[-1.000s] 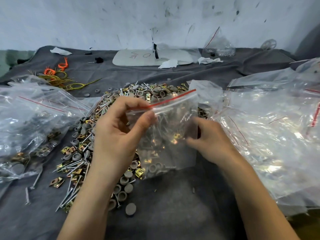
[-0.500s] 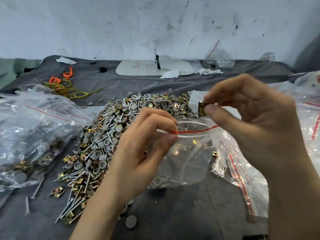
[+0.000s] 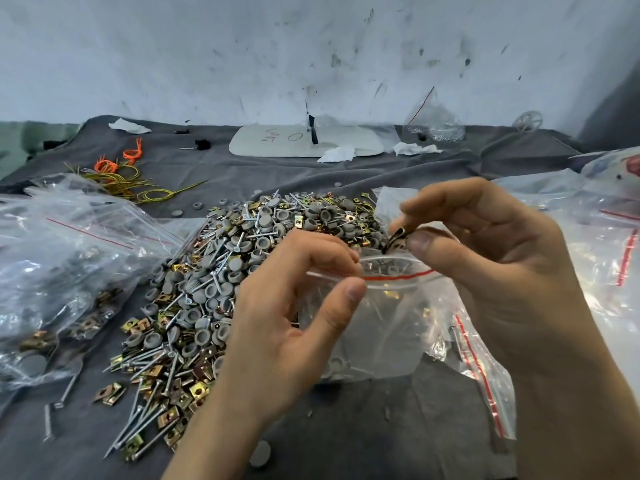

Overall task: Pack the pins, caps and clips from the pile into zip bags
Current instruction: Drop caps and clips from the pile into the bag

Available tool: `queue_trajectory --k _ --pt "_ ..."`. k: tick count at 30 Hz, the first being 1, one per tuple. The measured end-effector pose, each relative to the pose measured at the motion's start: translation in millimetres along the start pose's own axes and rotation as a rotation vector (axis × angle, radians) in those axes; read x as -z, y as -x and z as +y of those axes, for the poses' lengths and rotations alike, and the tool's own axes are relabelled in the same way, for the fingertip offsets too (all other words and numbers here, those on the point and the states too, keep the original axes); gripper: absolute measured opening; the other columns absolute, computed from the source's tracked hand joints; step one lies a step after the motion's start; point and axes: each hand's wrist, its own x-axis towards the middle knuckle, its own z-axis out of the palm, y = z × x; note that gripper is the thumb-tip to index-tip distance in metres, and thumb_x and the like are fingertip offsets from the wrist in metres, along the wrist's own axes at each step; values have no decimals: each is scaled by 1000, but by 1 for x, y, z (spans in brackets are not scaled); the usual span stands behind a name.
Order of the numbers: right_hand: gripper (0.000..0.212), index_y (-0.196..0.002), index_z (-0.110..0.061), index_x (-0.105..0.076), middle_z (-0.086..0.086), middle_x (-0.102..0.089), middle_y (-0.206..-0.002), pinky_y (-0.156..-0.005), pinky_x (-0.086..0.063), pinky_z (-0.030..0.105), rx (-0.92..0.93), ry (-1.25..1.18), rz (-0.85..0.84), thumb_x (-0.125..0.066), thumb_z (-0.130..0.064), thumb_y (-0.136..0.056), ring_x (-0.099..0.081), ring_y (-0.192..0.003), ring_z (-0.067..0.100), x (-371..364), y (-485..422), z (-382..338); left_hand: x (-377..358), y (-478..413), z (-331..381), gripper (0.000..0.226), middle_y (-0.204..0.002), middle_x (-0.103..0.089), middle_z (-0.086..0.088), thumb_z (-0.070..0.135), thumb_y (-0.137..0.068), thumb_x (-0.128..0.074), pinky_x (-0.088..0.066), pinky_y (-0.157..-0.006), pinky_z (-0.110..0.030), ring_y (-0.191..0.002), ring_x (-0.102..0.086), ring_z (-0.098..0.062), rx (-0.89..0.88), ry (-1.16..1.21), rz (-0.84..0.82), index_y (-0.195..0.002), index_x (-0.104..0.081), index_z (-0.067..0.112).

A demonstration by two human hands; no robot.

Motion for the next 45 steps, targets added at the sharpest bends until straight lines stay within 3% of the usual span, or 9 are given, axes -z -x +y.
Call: queue_trajectory --k 3,9,17,24,32,38,45 --pt "21 -94 -23 -75 -8 -72 -88 -77 -48 14 -7 38 -58 -67 -11 -79 -66 -85 5 -4 2 0 -2 -1 5 19 -97 -64 12 47 -96 -53 -48 -78 -16 -91 -66 -6 -15 -107 47 -102 -61 31" --pt "15 -85 -26 -73 -6 -72 -87 -78 -50 17 -50 2 -80 -71 -12 -81 -67 -85 7 -10 4 2 -5 -3 6 13 -101 -60 8 26 -93 -57 -43 -80 -7 -92 -61 4 -62 -141 63 -104 -60 32" --pt "18 -88 -21 -75 -1 -74 -84 -72 -52 16 -174 49 -48 -79 -23 -71 -70 -79 10 -8 6 0 -3 -2 7 11 -96 -64 8 28 -90 -61 -45 -77 -8 -92 -63 -1 16 -144 74 -97 -67 23" --pt "23 -89 -22 -74 -3 -73 -79 -68 -51 13 -243 155 -47 -69 -35 -69 -69 -74 6 -5 7 -3 -5 -1 6 11 -96 -61 7 25 -90 -62 -46 -77 -7 -89 -62 1 -10 -198 78 -98 -67 20" --pt "13 -84 -17 -74 3 -72 -79 -73 -50 16 -349 77 -95 -64 -23 -77 -67 -80 10 -2 8 1 -8 0 2 18 -94 -57 5 19 -91 -60 -39 -81 -3 -89 -54 6 -62 -338 65 -98 -71 6" --pt "15 -86 -18 -74 5 -71 -81 -78 -52 21 -389 44 -124 -62 -23 -79 -66 -82 14 0 10 2 -6 0 0 19 -96 -57 2 16 -92 -59 -39 -82 -6 -89 -55 1 -78 -356 22 -99 -70 3" --pt "15 -84 -18 -74 0 -70 -78 -72 -49 16 -429 40 -164 -59 -22 -80 -64 -79 8 3 10 -1 -8 2 -1 17 -96 -59 -2 13 -92 -61 -43 -82 -9 -89 -57 -3 -81 -341 -2 -99 -70 0"
